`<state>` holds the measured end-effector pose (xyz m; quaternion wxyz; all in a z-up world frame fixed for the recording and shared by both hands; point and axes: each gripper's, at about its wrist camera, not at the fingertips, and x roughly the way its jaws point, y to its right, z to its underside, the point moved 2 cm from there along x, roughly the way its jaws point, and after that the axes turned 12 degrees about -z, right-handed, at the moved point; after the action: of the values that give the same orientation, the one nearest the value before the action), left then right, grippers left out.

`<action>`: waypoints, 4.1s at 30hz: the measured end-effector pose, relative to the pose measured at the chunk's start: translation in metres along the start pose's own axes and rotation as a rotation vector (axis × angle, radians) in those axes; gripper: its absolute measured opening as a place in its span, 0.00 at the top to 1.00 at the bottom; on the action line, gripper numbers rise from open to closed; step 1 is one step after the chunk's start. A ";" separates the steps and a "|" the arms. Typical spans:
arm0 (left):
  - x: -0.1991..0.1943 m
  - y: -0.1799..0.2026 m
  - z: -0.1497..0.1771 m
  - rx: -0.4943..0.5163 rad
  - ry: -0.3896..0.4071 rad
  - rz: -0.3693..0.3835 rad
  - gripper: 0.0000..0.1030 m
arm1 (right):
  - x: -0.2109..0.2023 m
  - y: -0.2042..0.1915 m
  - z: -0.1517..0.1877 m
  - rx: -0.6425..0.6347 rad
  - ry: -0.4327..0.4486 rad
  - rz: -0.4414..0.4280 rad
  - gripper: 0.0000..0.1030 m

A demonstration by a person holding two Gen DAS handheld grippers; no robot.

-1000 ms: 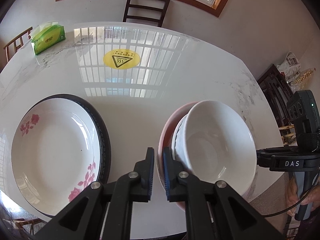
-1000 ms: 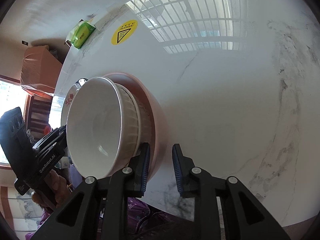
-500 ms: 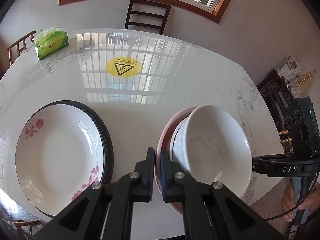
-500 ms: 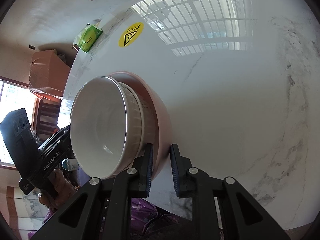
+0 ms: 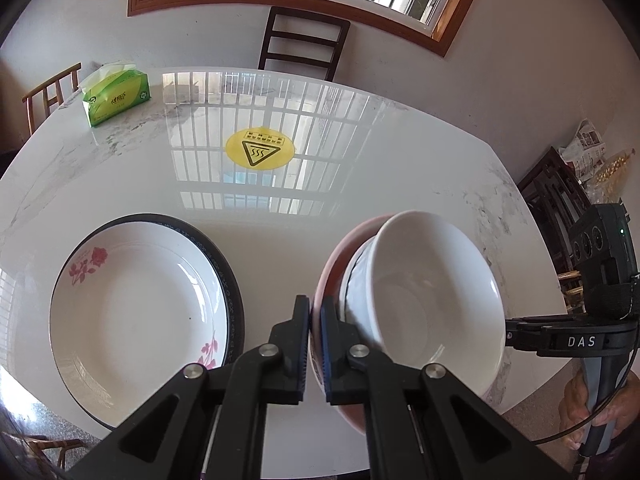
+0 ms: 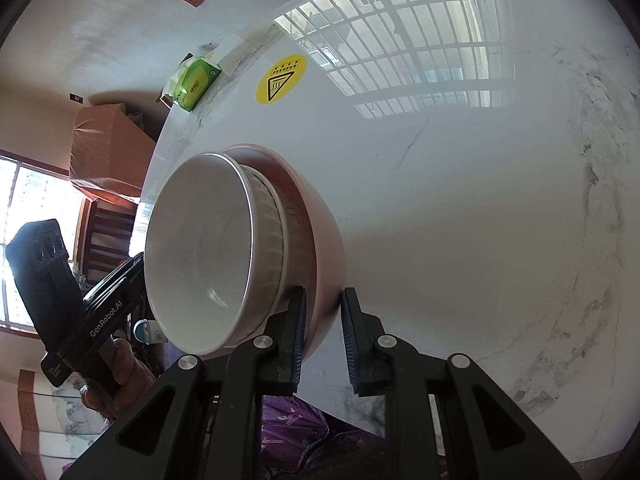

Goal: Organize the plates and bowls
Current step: 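Lift the pink bowl stack with both tools and carry it over the plates, then lower the pink bowl stack onto the plate stack with both tools, then open both tools and withdraw them from the pink bowl rim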

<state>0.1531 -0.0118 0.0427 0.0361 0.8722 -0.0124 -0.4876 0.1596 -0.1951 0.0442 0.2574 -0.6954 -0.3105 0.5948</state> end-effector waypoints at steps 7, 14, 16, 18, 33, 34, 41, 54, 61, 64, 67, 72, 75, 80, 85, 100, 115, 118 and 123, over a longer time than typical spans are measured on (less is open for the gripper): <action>-0.011 -0.013 -0.001 -0.024 0.012 -0.022 0.97 | 0.006 -0.009 -0.003 -0.011 -0.002 -0.021 0.81; -0.024 -0.030 -0.002 -0.054 0.032 -0.051 0.96 | 0.019 -0.027 -0.009 -0.039 -0.018 -0.038 0.81; -0.027 -0.039 -0.003 -0.064 0.040 -0.060 0.96 | 0.024 -0.033 -0.011 -0.045 -0.021 -0.045 0.81; -0.030 -0.046 -0.004 -0.076 0.047 -0.068 0.96 | 0.029 -0.039 -0.014 -0.053 -0.026 -0.050 0.81; -0.054 -0.115 -0.003 -0.172 0.072 -0.134 0.96 | 0.071 -0.092 -0.028 -0.122 -0.080 -0.088 0.81; -0.055 -0.120 -0.003 -0.179 0.073 -0.138 0.96 | 0.075 -0.096 -0.029 -0.127 -0.085 -0.090 0.81; -0.056 -0.149 0.000 -0.227 0.071 -0.159 0.96 | 0.099 -0.117 -0.035 -0.155 -0.116 -0.101 0.81; -0.048 -0.183 0.007 -0.287 0.052 -0.164 0.96 | 0.131 -0.139 -0.041 -0.179 -0.162 -0.079 0.81; -0.042 -0.191 0.012 -0.304 0.032 -0.158 0.96 | 0.138 -0.141 -0.042 -0.176 -0.179 -0.068 0.81; -0.039 -0.193 0.015 -0.309 0.022 -0.152 0.96 | 0.141 -0.141 -0.042 -0.177 -0.184 -0.060 0.81; -0.038 -0.196 0.015 -0.314 0.023 -0.148 0.96 | 0.142 -0.142 -0.042 -0.176 -0.185 -0.059 0.81; -0.037 -0.197 0.015 -0.315 0.029 -0.147 0.96 | 0.143 -0.143 -0.042 -0.174 -0.183 -0.060 0.81; -0.036 -0.197 0.016 -0.311 0.037 -0.152 0.97 | 0.143 -0.144 -0.042 -0.176 -0.181 -0.060 0.81; -0.036 -0.196 0.019 -0.298 0.055 -0.168 0.97 | 0.144 -0.145 -0.042 -0.178 -0.170 -0.065 0.81; -0.036 -0.194 0.021 -0.278 0.078 -0.193 0.97 | 0.143 -0.147 -0.041 -0.201 -0.147 -0.060 0.81; -0.038 -0.187 0.030 -0.229 0.151 -0.262 0.97 | 0.141 -0.153 -0.036 -0.266 -0.081 -0.041 0.81; -0.043 -0.184 0.051 -0.194 0.316 -0.410 0.68 | 0.135 -0.143 -0.027 -0.343 0.175 -0.009 0.56; -0.045 -0.186 0.058 -0.197 0.354 -0.443 0.56 | 0.133 -0.135 -0.025 -0.328 0.222 -0.044 0.50; -0.050 -0.178 0.074 -0.168 0.438 -0.495 0.47 | 0.119 -0.135 -0.006 -0.399 0.374 -0.011 0.32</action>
<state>0.0617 0.1651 0.0335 -0.0096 0.9268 0.2479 -0.2821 0.1600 -0.0160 0.0641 0.1714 -0.8283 -0.3723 0.3820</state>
